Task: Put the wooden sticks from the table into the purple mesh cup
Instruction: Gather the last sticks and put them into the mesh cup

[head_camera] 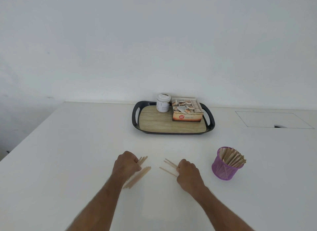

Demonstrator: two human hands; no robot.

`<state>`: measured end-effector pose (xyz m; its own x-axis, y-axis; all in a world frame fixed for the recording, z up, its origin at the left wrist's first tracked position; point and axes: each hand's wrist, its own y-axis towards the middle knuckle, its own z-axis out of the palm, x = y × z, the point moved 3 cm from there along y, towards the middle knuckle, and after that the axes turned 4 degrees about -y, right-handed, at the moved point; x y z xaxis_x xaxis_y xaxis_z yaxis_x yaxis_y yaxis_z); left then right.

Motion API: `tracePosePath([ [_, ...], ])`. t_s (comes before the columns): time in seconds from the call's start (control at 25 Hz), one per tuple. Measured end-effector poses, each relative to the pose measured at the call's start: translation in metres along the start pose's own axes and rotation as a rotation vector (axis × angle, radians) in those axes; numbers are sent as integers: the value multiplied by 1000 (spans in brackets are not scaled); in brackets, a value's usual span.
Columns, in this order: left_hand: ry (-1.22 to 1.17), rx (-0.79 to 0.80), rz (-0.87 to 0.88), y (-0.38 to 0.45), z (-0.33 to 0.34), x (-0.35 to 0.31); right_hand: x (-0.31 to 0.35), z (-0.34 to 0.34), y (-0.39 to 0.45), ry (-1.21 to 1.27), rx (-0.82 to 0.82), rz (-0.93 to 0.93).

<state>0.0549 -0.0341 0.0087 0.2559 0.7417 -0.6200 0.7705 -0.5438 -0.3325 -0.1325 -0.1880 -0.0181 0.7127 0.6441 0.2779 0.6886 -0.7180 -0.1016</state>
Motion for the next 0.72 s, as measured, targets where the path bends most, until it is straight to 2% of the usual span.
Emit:
tracePosePath([
  [0.32, -266, -53, 143, 4, 7, -44, -11, -47, 0, 364, -280, -76],
  [0.72, -692, 4, 315, -17, 60, -131, -49, -81, -9, 650, -391, 105],
])
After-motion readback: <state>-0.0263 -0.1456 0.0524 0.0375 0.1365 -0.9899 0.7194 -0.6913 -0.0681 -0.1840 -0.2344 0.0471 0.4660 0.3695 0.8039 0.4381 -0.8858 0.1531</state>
